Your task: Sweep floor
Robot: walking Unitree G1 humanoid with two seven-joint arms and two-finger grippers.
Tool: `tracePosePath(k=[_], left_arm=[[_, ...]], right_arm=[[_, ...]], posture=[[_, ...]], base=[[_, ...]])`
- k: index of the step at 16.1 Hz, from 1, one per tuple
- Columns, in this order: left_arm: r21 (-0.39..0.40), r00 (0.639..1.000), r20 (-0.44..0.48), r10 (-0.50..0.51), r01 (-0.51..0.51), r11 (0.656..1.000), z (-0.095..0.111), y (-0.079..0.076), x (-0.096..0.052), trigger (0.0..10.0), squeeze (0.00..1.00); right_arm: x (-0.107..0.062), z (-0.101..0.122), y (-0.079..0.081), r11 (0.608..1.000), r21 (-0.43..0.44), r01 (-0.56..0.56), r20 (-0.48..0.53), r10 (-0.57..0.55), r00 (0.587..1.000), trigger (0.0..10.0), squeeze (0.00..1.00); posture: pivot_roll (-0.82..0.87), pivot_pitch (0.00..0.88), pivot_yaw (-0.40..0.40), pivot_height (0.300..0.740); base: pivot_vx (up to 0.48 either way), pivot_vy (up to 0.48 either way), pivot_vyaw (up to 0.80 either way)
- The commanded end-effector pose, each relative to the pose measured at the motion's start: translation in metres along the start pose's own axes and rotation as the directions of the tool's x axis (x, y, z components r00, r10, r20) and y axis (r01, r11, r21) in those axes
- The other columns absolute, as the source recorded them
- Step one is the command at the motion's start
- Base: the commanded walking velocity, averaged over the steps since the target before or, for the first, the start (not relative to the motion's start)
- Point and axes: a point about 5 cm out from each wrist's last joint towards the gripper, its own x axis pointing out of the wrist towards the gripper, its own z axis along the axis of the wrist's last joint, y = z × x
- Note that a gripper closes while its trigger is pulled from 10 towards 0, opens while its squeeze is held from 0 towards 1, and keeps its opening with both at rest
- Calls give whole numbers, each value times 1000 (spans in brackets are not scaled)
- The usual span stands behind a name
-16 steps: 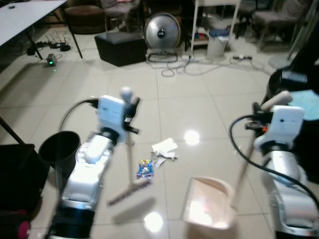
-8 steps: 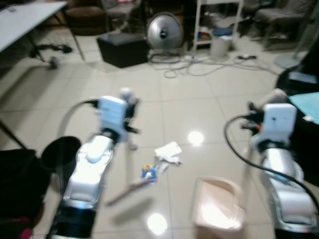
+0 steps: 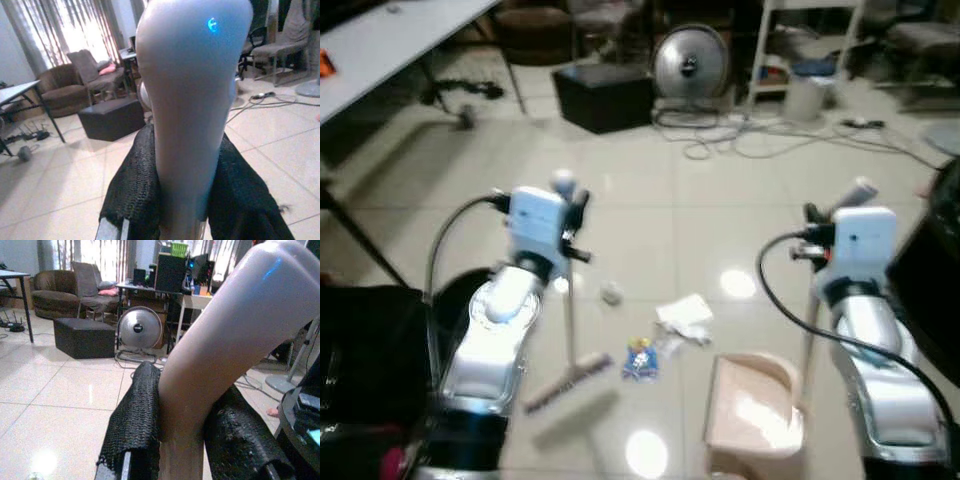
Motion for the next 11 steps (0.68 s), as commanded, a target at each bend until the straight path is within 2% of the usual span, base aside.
tracePosePath(k=[1,11], left_arm=[[6,999,41,12,-12,1000,9,4,1,10000,0],[6,999,41,5,-6,1000,9,2,2,10000,0]], right_arm=[[2,11,-3,1000,-5,19,54,-19,998,10000,0],[0,11,-4,999,26,39,81,-41,996,10000,0]], posture=[[-125,4,34,740],[-120,0,37,740]], base=[[330,0,0],[331,0,0]])
